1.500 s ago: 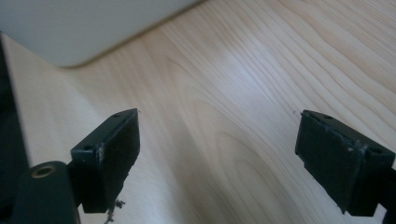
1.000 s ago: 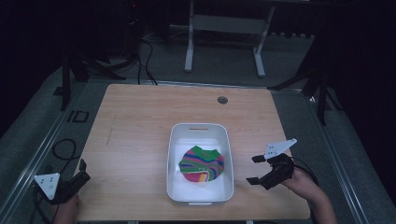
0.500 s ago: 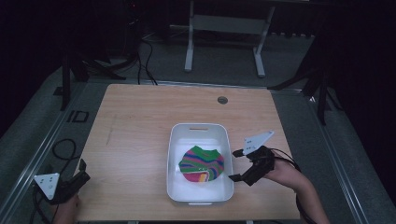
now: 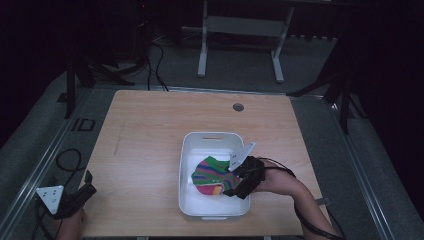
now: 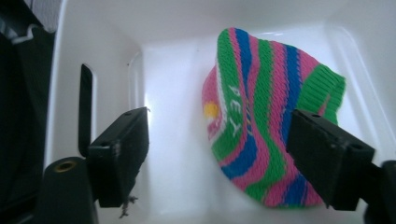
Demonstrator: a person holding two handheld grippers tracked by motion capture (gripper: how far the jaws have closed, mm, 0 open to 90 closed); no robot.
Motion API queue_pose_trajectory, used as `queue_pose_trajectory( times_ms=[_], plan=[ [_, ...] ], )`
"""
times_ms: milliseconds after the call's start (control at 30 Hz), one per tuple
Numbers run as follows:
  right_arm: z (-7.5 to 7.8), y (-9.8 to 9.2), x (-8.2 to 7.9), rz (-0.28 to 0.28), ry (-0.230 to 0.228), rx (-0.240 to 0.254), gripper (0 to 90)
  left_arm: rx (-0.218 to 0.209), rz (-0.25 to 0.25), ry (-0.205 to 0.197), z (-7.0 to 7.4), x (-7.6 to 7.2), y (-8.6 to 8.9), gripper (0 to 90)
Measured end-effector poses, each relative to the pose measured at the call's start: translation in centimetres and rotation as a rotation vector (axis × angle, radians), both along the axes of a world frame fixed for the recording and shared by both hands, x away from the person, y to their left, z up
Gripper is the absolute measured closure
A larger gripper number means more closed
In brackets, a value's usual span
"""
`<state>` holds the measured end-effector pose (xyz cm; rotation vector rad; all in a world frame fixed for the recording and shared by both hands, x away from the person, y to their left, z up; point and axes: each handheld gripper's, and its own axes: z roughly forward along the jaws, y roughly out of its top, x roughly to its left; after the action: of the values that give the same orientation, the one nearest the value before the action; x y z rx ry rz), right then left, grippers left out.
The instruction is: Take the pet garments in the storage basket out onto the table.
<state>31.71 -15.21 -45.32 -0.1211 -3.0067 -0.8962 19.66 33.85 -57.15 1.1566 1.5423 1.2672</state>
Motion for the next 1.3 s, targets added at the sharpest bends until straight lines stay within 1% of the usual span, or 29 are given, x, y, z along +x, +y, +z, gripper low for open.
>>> queue_pose_trajectory(
  times_ms=[67, 100, 133, 167, 300, 333, 400, 433, 500, 533, 633, 733, 833, 867, 900, 933, 967, 1033, 1067, 1200, 1267, 1300],
  plan=[
    [-0.3, 1.0, 0.1, 0.023, -0.007, -0.025, 22.9, -0.001, -0.002, 0.000, 0.0, 0.0, 0.0, 1.1],
    [-0.3, 1.0, 0.1, 0.023, -0.007, -0.025, 22.9, -0.001, -0.002, 0.000, 0.0, 0.0, 0.0, 1.2],
    [-0.4, 1.4, 0.2, 0.032, -0.016, -0.036, 23.4, -0.003, -0.004, -0.001, 0.0, 0.0, 0.0, 1.2],
    [-0.8, 2.2, 0.3, 0.045, -0.019, -0.065, 23.8, -0.004, -0.005, -0.002, 0.0, 0.0, 0.0, 1.2],
    [-1.6, 3.7, 0.5, 0.069, -0.016, -0.111, 25.5, -0.005, -0.008, -0.003, 0.0, 0.0, 0.0, 1.1],
    [-1.9, 4.0, 0.6, 0.070, -0.011, -0.128, 26.4, -0.005, -0.008, -0.003, 0.0, 0.0, 0.0, 1.2],
    [-2.4, 4.7, 0.7, 0.067, -0.017, -0.169, 26.7, -0.004, -0.009, -0.003, 0.0, 0.0, 0.0, 1.2],
    [-2.7, 5.1, 0.8, 0.071, -0.019, -0.192, 28.4, -0.005, -0.009, -0.002, 0.0, 0.0, 0.0, 1.1],
    [-3.2, 5.7, 0.9, 0.076, -0.032, -0.228, 30.5, -0.006, -0.010, -0.005, 0.0, 0.0, 0.1, 1.1],
    [-3.4, 6.1, 0.9, 0.079, -0.043, -0.244, 33.0, -0.006, -0.010, -0.006, 0.0, 0.0, 0.1, 1.2],
    [-3.9, 7.2, 0.7, 0.091, -0.080, -0.290, 35.3, -0.005, -0.010, -0.002, 0.0, 0.0, 0.0, 1.2],
    [-4.5, 8.1, 0.6, 0.100, -0.097, -0.321, 35.9, -0.006, -0.010, -0.004, 0.0, 0.0, 0.0, 1.1],
    [-5.3, 8.7, 0.4, 0.102, -0.127, -0.364, 38.3, -0.006, -0.011, -0.005, 0.0, 0.0, 0.1, 1.1],
    [-5.5, 8.9, 0.4, 0.104, -0.142, -0.371, 41.4, -0.006, -0.011, -0.005, 0.0, 0.0, 0.1, 1.2],
    [-5.5, 8.9, 0.4, 0.104, -0.142, -0.371, 41.4, -0.006, -0.011, -0.005, 0.0, 0.0, 0.1, 1.2],
    [-5.6, 8.9, 0.4, 0.093, -0.154, -0.379, 44.1, -0.006, -0.011, -0.005, 0.0, 0.0, 0.1, 1.2],
    [-5.9, 9.1, 0.3, 0.087, -0.174, -0.387, 52.9, -0.007, -0.011, -0.005, 0.0, 0.0, 0.1, 1.1],
    [-5.8, 9.1, 0.1, 0.084, -0.199, -0.390, 65.8, -0.007, -0.011, -0.006, 0.0, 0.0, 0.1, 1.2],
    [-5.7, 9.1, 0.1, 0.078, -0.210, -0.390, 69.0, -0.009, -0.011, -0.007, 0.0, 0.0, 0.1, 1.1],
    [-4.5, 8.7, 0.1, 0.069, -0.205, -0.354, 72.3, -0.009, -0.010, -0.007, 0.0, 0.0, 0.1, 1.2],
    [-3.6, 8.4, 0.0, 0.067, -0.201, -0.336, 72.7, -0.008, -0.010, -0.006, 0.0, 0.0, 0.1, 1.1],
    [-3.1, 8.2, 0.0, 0.065, -0.206, -0.325, 72.7, -0.008, -0.010, -0.006, 0.0, 0.0, 0.1, 1.2]
  ],
)
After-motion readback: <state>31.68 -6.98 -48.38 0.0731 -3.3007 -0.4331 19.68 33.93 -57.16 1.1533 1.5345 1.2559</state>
